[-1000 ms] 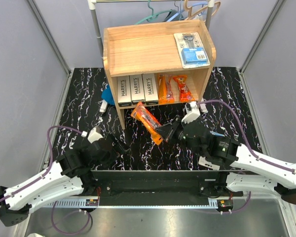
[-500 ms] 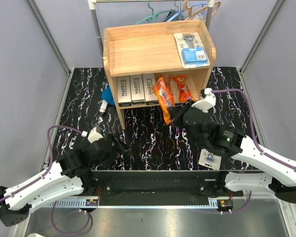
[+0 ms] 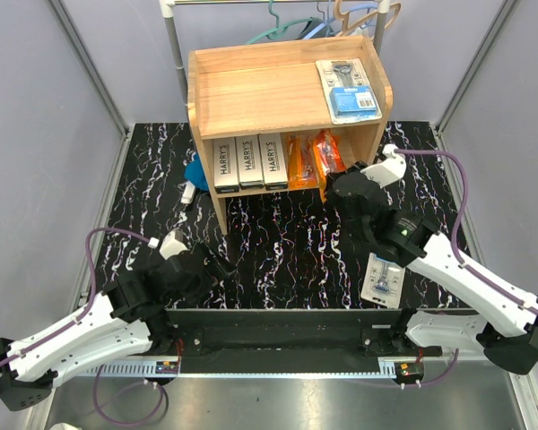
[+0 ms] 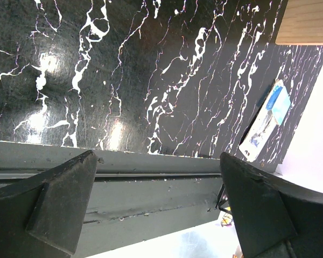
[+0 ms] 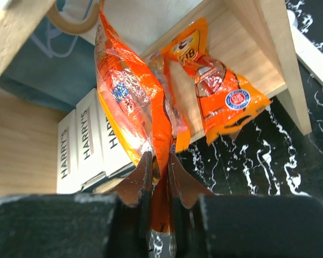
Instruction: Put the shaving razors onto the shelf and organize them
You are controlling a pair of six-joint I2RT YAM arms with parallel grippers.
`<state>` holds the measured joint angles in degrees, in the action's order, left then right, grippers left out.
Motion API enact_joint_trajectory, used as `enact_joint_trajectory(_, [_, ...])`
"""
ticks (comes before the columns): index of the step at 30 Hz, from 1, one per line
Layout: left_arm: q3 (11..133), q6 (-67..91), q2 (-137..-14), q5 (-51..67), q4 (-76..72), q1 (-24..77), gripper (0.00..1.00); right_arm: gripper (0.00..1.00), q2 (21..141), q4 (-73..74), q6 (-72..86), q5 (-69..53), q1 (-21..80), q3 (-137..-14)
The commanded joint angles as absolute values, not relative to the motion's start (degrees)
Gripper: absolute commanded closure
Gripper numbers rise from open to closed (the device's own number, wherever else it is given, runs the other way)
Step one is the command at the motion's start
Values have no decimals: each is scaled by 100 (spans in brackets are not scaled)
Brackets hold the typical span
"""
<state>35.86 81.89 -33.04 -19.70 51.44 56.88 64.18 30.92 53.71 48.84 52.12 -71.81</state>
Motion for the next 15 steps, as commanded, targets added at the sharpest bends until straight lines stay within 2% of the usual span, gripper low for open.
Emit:
enact_joint_trajectory(1, [3630, 8104, -3261, -1986, 5080, 5669, 1, 100, 6653, 2655, 5098, 5097, 5089, -7339])
enact_joint_trajectory(15, [3481, 8112, -3199, -1925, 5071, 5669, 1, 100, 7276, 1670, 4518, 5230, 4773, -7277])
